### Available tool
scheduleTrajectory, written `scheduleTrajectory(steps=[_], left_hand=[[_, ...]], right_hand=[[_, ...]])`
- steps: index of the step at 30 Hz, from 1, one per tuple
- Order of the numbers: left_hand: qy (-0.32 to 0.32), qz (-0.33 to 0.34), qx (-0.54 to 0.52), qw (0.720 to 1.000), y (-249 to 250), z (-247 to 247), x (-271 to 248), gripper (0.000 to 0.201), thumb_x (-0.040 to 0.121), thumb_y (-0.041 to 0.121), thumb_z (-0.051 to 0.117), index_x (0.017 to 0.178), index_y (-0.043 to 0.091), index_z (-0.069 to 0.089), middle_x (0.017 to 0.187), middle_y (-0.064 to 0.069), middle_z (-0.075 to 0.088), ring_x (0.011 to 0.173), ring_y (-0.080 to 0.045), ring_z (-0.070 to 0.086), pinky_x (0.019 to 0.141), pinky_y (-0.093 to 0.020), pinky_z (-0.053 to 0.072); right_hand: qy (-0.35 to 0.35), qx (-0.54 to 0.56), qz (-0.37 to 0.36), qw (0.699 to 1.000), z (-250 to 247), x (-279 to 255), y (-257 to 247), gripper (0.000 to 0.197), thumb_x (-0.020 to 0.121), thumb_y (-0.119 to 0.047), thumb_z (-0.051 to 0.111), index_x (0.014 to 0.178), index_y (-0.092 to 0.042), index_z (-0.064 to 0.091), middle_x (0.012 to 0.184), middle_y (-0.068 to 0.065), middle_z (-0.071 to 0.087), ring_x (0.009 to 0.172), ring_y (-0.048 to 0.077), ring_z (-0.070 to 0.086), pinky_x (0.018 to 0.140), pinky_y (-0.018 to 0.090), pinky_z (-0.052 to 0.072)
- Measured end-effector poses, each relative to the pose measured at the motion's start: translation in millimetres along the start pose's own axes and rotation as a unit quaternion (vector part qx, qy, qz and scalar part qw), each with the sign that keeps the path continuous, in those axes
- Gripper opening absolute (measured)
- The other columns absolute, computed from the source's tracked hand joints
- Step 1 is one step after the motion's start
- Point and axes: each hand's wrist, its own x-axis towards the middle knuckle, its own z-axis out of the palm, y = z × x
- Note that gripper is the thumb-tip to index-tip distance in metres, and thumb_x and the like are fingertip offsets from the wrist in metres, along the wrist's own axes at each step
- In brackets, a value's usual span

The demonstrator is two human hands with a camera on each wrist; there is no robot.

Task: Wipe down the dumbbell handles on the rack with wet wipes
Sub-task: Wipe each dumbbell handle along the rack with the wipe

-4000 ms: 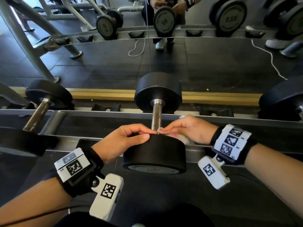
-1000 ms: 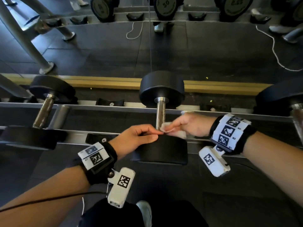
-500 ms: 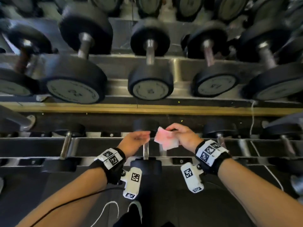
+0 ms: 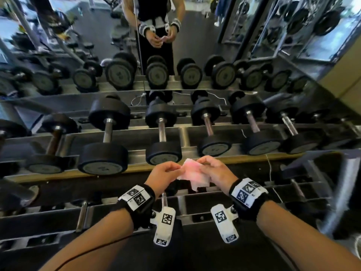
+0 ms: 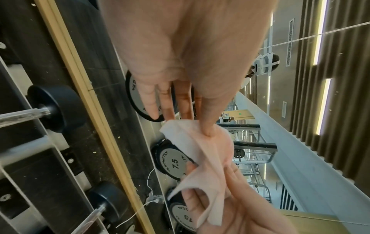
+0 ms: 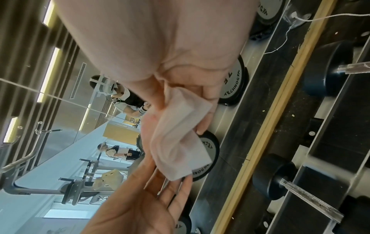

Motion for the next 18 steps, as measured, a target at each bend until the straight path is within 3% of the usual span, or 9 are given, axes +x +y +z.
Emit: scheduleTrajectory(steps=[4,7,10,12,15,18], left_hand=[[-0.005,0.006,-0.013,1.0,15,17,8,0.014,0.092,0.012,0.068,0.098,-0.001,0.068,0.097,-0.021,0.066,0.09,-0.026,0.06,0.099,-0.052,0.049],[-0.025,0.007,-0.011,1.0,26,34,19,0.006,0.095,0.009,0.063,0.097,0.003,0.063,0.096,-0.018,0.062,0.092,-0.026,0.059,0.1,-0.052,0.048],[-0.019,0.016,0.001,1.0,37,53,37,0.003,0.095,0.009,0.062,0.095,0.007,0.061,0.093,-0.015,0.063,0.09,-0.027,0.059,0.097,-0.053,0.049],[-0.005,0.018,-0.01,1.0,42,68,52,0.003,0.094,0.009,0.064,0.093,0.008,0.061,0.088,-0.013,0.065,0.086,-0.026,0.061,0.092,-0.05,0.052],[0.015,0.009,-0.032,0.999,46,96,72,0.005,0.092,0.009,0.066,0.096,0.01,0.064,0.087,-0.012,0.068,0.08,-0.019,0.066,0.079,-0.034,0.058],[0.051,0.006,-0.053,0.997,56,125,98,0.011,0.091,0.01,0.068,0.102,0.013,0.067,0.089,-0.016,0.069,0.083,-0.022,0.069,0.08,-0.035,0.061]], right_hand=[[-0.022,-0.022,-0.017,0.999,-29,1,2,0.029,0.089,-0.021,0.071,0.112,-0.01,0.06,0.11,0.011,0.068,0.104,0.026,0.066,0.087,0.042,0.056],[-0.066,-0.061,-0.027,0.996,-52,13,1,0.027,0.086,-0.029,0.074,0.107,-0.014,0.066,0.103,0.006,0.071,0.096,0.019,0.069,0.082,0.033,0.057],[-0.082,-0.114,-0.057,0.988,-77,34,1,0.02,0.084,-0.023,0.076,0.095,-0.008,0.07,0.093,0.011,0.072,0.086,0.024,0.068,0.08,0.036,0.055],[-0.075,-0.138,-0.075,0.985,-95,49,4,0.01,0.084,-0.019,0.076,0.081,-0.013,0.068,0.083,0.01,0.068,0.076,0.022,0.063,0.076,0.038,0.052],[-0.083,-0.119,-0.077,0.986,-129,70,10,0.02,0.084,-0.012,0.074,0.071,-0.019,0.06,0.072,0.001,0.058,0.067,0.011,0.054,0.064,0.024,0.045],[-0.101,-0.027,-0.053,0.993,-162,94,14,0.021,0.084,-0.008,0.072,0.072,-0.017,0.059,0.073,0.004,0.057,0.069,0.016,0.054,0.063,0.026,0.043]])
